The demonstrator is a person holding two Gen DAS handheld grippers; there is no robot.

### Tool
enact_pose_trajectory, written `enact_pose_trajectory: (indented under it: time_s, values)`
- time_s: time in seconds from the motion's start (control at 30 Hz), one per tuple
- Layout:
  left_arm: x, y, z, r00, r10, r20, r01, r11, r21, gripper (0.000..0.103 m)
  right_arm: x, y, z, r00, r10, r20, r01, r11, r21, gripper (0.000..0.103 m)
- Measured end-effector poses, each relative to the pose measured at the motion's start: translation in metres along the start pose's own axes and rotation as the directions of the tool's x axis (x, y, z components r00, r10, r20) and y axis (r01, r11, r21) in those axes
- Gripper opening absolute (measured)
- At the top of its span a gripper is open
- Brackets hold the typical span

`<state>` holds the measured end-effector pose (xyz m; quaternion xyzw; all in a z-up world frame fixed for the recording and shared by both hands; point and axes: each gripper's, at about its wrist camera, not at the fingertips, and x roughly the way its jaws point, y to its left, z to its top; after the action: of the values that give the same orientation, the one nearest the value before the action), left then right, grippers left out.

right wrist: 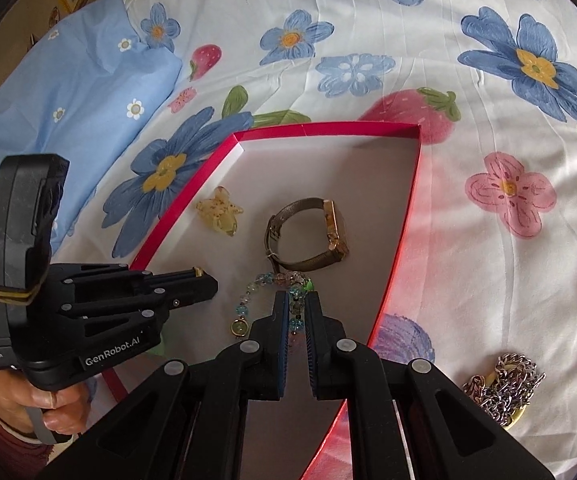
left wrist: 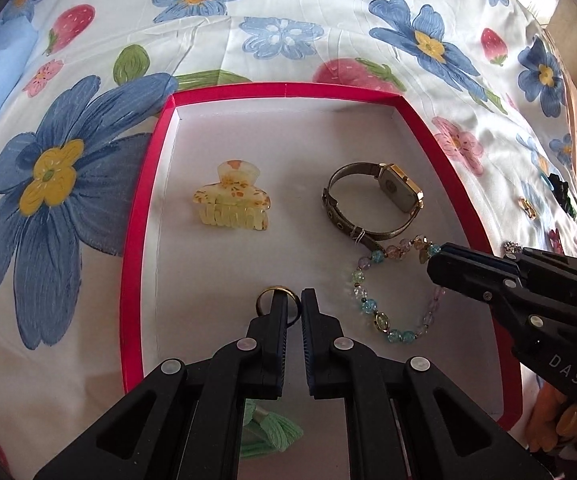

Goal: Organize jewelry
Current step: 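Carry the ring and bracelet into the red box and open both tools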

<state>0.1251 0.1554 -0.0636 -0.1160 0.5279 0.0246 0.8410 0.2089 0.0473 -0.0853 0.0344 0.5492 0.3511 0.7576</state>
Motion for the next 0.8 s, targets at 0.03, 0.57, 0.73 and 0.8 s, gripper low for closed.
enact_pose_trajectory:
  time_s: [0.03,0.57,0.73,0.8]
  values:
    - [0.000,0.000,0.000,1.000,-0.001,0.000,0.001,1.000,0.002,0.008,0.000,0.001,0.000,1.000,-0.003,-0.001,0.003,1.000,-0.003,0.007]
    - [-0.005,-0.003,-0.002,1.000,0.012,0.007,-0.012,1.000,-0.005,0.018,-0.003,-0.001,0.000,1.000,0.002,-0.001,-0.002,1.000,0.001,0.012]
    - [-0.016,-0.001,-0.005,0.999,0.004,0.041,-0.003,0.999,-0.037,0.020,-0.010,-0.002,0.000,1.000,0.022,0.012,-0.022,1.000,0.018,0.012]
    - [-0.023,-0.001,-0.007,0.998,0.000,0.062,0.003,0.999,-0.053,0.023,-0.014,0.000,0.000,1.000,0.025,0.018,-0.026,1.000,0.018,0.013]
